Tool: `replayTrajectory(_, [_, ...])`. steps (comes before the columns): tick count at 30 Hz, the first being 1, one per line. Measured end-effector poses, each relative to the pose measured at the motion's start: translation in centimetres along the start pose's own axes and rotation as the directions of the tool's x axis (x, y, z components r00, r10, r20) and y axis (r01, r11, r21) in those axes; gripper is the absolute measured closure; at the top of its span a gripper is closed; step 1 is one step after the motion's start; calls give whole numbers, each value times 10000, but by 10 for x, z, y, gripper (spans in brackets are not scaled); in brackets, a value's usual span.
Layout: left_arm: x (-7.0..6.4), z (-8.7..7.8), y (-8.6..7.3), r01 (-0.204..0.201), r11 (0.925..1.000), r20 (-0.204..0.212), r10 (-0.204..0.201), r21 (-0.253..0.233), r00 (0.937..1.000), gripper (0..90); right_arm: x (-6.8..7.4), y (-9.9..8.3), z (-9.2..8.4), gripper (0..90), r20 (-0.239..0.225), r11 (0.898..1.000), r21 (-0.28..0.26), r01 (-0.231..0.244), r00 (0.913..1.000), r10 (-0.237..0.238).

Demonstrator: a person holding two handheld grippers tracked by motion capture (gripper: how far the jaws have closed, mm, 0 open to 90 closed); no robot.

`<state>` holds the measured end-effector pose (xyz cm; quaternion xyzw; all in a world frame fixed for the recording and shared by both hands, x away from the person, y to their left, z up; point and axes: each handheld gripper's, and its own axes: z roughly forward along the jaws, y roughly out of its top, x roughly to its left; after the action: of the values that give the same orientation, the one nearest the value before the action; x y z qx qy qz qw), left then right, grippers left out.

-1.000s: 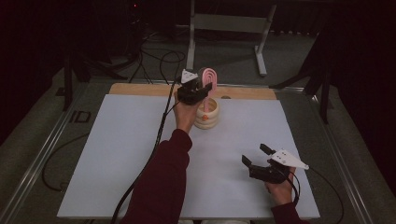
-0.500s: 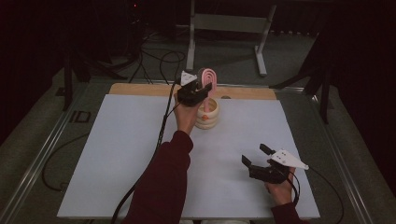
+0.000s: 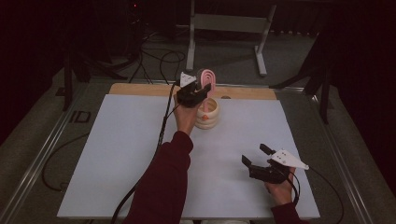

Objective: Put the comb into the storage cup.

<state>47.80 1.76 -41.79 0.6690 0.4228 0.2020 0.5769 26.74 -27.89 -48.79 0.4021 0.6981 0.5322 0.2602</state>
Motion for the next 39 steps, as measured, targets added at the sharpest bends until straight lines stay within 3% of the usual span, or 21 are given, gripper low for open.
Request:
replayTrajectory(17, [8,2,-22,802,9967,53,-802,-82,9968,641,0,0,1,114,-20,10000,24,56,10000,-56])
replayTrajectory(26, [7,3,-22,773,9970,196,-772,-55,9968,636,1,0,0,114,-43,10000,9,44,10000,-44])
replayTrajectory(39, [10,0,-19,257,9990,-13,-257,375,9997,625,2,0,1,114,-64,10000,19,57,10000,-57])
